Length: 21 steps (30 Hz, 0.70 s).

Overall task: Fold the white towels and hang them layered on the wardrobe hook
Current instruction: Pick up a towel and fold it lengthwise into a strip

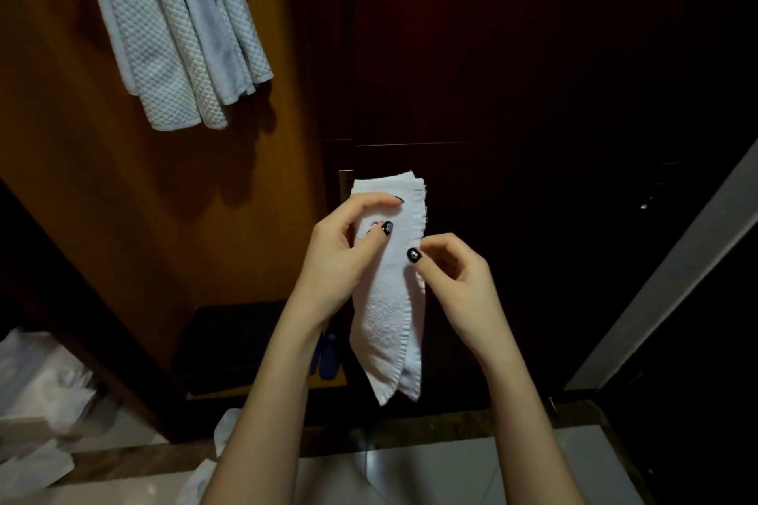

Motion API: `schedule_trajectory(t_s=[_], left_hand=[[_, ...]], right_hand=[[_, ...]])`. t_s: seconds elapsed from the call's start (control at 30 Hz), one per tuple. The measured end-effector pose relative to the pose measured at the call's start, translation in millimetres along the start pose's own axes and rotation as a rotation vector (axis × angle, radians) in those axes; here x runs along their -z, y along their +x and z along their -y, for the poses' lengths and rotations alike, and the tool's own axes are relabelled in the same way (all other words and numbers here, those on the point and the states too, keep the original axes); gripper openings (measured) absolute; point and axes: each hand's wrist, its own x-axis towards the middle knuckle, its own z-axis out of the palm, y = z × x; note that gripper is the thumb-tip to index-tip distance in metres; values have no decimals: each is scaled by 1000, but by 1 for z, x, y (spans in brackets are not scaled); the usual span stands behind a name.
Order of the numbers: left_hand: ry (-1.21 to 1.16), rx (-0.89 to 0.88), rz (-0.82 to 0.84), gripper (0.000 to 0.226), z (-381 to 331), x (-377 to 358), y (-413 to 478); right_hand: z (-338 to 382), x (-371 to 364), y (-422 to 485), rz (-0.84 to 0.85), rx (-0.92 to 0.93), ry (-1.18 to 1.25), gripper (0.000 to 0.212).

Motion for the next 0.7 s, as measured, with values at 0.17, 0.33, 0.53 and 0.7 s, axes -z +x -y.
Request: schedule_trajectory(t_s=[0.17, 0.33, 0.53, 0.7], left_hand=[[74, -31, 27, 36, 4, -6, 1], [64, -25, 29, 27, 8, -5, 2], [148, -88, -37, 27, 11, -1, 0], [182, -110, -58, 29, 10, 1, -3]], right_hand=[[5, -6, 5, -106, 59, -11, 7], [6, -7, 10, -177, 61, 8, 16], [6, -12, 14, -219, 82, -99, 23], [8, -15, 15, -236, 124, -167, 20]])
